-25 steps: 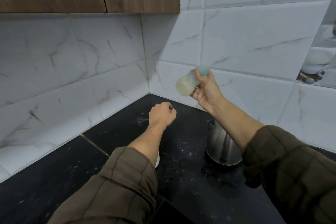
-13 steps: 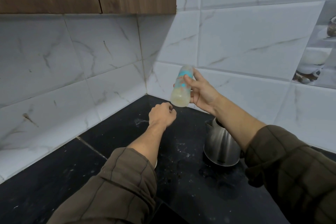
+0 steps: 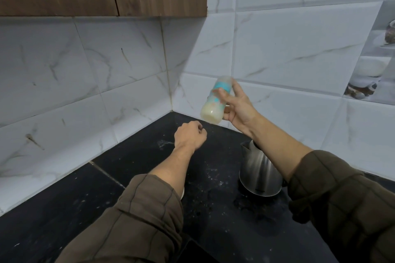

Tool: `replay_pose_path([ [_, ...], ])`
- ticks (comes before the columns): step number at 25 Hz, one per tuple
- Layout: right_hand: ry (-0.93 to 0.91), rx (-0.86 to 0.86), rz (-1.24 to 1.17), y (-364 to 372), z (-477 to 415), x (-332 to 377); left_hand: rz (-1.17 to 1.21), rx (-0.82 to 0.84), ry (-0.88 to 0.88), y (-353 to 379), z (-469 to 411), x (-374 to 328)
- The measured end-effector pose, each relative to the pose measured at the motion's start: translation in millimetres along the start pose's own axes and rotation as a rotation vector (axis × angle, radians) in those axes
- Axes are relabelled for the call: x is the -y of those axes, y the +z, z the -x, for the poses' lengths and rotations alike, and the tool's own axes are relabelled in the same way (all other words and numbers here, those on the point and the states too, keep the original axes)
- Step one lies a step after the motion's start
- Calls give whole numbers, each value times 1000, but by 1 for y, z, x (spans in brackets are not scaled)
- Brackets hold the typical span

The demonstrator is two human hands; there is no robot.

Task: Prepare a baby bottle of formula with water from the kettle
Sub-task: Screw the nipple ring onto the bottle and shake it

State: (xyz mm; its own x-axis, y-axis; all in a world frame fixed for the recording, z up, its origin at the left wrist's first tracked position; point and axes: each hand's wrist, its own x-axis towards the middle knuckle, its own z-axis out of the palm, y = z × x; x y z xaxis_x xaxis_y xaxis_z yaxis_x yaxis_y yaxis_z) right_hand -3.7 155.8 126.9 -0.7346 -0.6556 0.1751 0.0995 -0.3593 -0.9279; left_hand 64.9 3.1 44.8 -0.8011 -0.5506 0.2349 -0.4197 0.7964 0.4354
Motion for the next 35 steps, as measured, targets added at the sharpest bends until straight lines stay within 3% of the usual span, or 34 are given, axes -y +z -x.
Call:
replay_pose_path([
  [3, -85, -180, -169, -3, -9, 3, -4, -6, 5, -3, 1, 4],
  [8, 20, 129, 113, -5, 2, -3, -31, 1, -5, -6, 3, 4],
  [13, -70, -144, -180, -5, -10, -1, -33, -9, 8, -7, 4, 8],
  [18, 53, 219, 79, -2, 1, -10, -52, 5, -31, -10, 6, 8],
  [23, -47, -133, -147, 1, -8, -3, -48, -3, -4, -11, 7, 12],
  [28, 47, 193, 94, 5, 3, -11, -64, 9, -32, -16, 8, 4],
  [33, -38, -174, -176, 9, -7, -5, -26, -17, 4, -17, 8, 0],
  [35, -28, -133, -134, 12, -4, -6, -46, -10, 4, -18, 7, -1],
])
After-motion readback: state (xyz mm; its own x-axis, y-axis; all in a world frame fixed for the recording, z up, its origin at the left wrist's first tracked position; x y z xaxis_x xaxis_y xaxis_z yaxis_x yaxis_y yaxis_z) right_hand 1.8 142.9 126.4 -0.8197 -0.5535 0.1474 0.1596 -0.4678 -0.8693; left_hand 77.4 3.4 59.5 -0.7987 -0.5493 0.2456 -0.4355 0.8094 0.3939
